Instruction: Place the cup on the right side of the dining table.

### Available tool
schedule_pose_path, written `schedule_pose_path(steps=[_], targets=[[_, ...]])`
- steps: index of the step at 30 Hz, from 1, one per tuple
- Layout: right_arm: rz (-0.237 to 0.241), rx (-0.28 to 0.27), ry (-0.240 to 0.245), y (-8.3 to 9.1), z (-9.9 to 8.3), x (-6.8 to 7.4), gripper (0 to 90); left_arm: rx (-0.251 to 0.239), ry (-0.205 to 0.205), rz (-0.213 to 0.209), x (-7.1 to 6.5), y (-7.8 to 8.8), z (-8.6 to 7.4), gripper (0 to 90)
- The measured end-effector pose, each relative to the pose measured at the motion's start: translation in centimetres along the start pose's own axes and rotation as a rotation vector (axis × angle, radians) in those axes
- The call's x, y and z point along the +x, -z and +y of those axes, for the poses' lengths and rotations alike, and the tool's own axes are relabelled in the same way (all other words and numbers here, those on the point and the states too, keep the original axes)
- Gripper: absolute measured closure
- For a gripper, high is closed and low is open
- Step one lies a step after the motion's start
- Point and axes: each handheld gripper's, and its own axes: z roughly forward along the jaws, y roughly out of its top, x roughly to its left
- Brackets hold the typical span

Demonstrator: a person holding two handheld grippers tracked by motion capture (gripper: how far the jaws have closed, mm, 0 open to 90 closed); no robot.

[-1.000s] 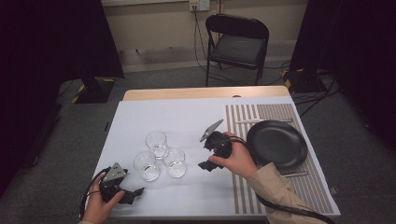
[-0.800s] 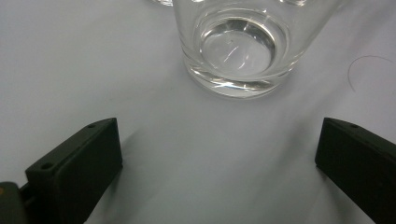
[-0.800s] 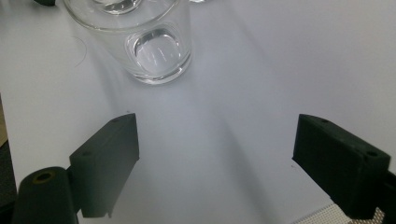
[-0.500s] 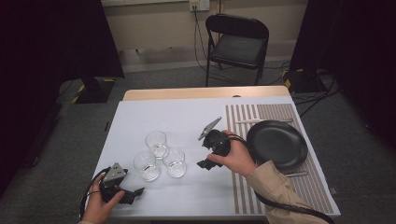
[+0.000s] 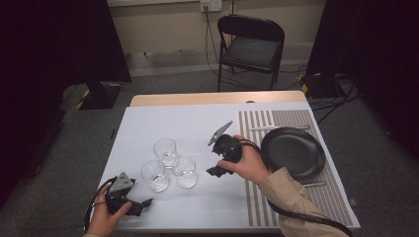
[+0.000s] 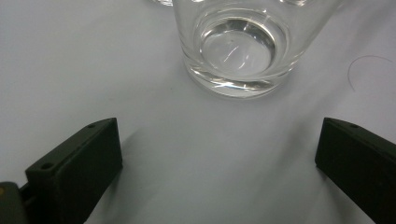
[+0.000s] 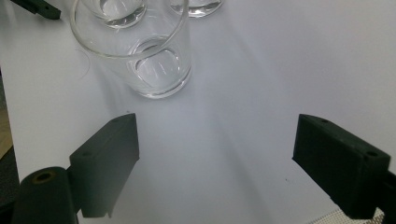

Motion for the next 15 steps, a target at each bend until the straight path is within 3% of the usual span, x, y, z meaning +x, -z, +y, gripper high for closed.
schedule_pose_path(steps=[15], targets=[[0.001,-0.003,0.010,0.5,1.3,-0.1,13.4,0.000,0.000,0.000,0.0,0.0,0.0,0.0]])
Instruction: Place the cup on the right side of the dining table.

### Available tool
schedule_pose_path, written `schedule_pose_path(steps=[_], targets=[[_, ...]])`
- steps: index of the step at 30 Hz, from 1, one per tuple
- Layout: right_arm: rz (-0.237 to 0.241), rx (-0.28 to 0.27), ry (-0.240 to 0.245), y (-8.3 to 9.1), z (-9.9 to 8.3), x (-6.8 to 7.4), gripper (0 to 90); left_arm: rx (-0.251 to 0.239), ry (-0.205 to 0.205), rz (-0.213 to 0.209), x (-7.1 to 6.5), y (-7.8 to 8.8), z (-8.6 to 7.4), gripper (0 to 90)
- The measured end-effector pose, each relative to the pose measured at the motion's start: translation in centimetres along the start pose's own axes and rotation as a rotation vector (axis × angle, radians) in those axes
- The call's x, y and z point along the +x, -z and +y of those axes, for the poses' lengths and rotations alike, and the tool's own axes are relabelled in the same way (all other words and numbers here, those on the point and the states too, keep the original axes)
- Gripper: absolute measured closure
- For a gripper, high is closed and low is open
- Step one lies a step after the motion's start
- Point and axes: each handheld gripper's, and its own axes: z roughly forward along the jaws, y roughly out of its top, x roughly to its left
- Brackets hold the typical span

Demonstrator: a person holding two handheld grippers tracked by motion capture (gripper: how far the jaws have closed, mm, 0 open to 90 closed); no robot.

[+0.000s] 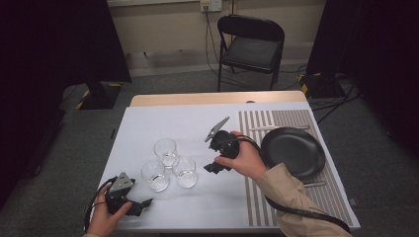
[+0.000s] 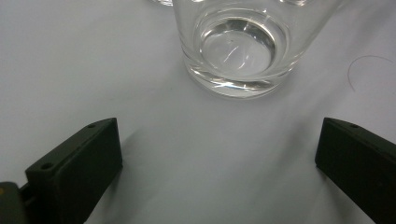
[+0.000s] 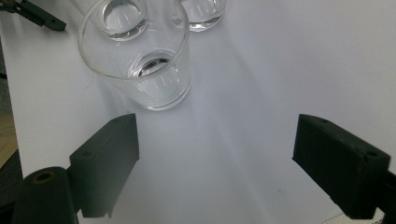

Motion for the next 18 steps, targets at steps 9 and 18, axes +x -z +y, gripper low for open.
schedule_pose_path(steps=[9,18], targets=[[-0.001,-0.007,-0.002,0.3,0.4,-0.2,13.4,0.000,0.000,0.000,0.0,0.0,0.0,0.0],[0.002,-0.008,0.007,0.0,1.2,-0.2,13.4,-0.002,0.003,0.000,0.0,0.0,0.0,0.0]])
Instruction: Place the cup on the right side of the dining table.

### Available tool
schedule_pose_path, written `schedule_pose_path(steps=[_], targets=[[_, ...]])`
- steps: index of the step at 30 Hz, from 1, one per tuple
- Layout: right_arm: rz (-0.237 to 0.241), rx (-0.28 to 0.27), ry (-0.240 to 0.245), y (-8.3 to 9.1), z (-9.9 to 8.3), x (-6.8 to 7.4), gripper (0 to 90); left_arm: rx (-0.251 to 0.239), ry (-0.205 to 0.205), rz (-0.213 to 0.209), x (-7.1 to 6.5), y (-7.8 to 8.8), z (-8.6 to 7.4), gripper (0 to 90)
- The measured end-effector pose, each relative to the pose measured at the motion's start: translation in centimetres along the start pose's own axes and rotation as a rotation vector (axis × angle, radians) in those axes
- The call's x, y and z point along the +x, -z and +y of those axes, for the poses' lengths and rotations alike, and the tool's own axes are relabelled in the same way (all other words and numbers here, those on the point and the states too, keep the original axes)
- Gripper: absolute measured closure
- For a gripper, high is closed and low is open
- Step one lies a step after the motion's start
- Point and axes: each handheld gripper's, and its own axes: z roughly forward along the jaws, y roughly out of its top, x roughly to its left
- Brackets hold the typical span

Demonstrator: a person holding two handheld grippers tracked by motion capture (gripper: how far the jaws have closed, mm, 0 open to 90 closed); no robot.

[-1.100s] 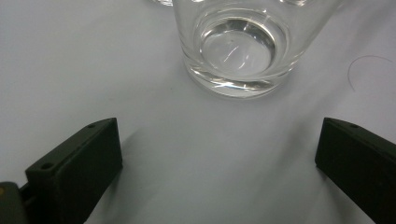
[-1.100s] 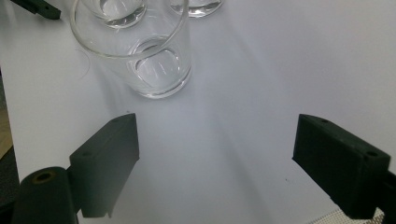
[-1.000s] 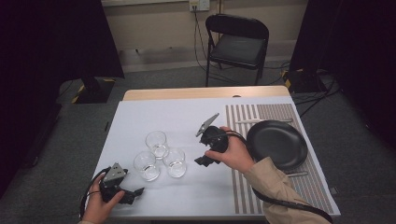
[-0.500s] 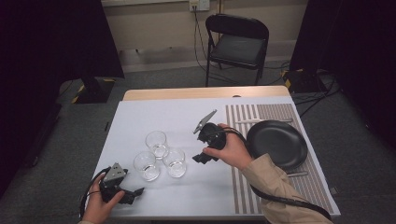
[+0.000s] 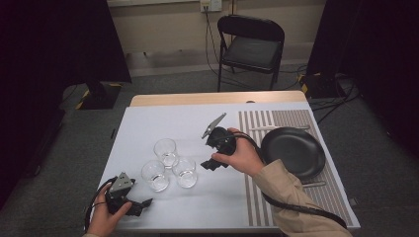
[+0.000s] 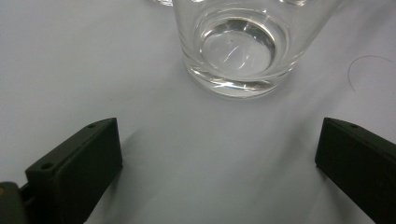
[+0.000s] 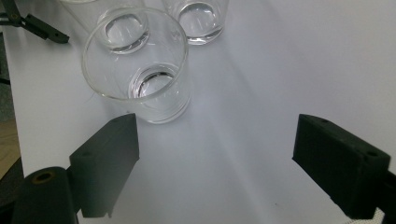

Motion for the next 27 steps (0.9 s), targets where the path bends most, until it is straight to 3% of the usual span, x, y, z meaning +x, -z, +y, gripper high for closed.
schedule_pose_path(steps=[17,27], targets=[[0.000,-0.006,0.001,-0.1,1.5,-0.1,13.3,-0.001,0.004,-0.001,0.0,0.0,0.0,0.0],[0.012,0.000,0.015,-1.1,2.4,0.2,13.3,-0.001,0.000,-0.001,0.0,0.0,0.0,0.0]])
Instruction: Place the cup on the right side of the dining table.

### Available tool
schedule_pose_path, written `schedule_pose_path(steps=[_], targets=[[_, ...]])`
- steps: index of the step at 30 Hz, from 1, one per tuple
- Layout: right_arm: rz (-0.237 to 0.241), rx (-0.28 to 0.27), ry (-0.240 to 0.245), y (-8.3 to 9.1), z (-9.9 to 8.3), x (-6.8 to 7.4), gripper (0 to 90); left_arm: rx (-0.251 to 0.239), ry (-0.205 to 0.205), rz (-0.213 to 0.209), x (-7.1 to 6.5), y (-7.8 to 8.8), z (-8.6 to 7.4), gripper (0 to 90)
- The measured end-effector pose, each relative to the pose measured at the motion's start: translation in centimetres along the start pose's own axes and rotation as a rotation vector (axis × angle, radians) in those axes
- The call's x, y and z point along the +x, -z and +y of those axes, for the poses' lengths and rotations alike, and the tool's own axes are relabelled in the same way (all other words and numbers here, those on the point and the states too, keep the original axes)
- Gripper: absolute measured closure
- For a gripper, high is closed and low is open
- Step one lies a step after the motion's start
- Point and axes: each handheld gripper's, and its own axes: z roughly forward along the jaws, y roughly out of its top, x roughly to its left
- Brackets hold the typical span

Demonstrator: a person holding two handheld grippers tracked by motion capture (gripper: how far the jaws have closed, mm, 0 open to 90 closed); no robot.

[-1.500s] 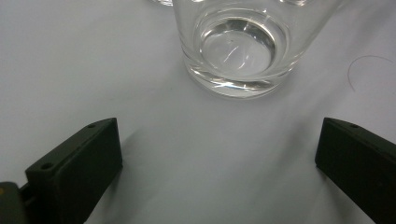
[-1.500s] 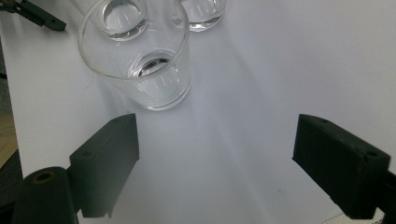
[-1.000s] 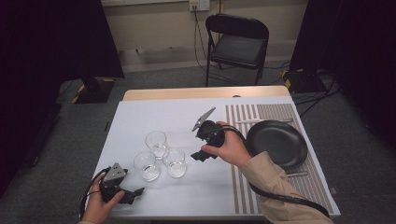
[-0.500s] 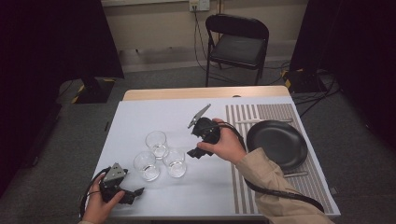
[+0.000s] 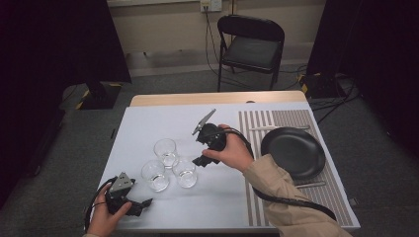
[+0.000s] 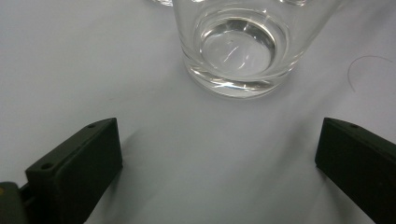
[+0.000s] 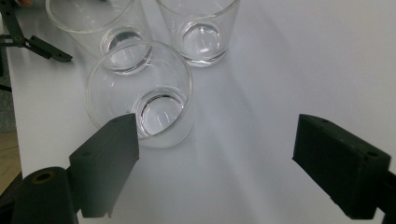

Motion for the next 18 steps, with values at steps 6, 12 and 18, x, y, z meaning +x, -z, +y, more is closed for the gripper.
schedule_pose_path(steps=[6,12,18], targets=[[0.008,0.001,0.002,-0.5,0.5,0.1,13.3,0.000,0.000,0.001,0.0,0.0,0.0,0.0],[0.010,0.003,0.009,-0.8,0.9,0.2,13.3,0.000,0.000,0.001,0.0,0.0,0.0,0.0],[0.010,0.008,0.015,-1.4,1.1,0.4,13.3,0.000,0.000,0.001,0.0,0.0,0.0,0.0]])
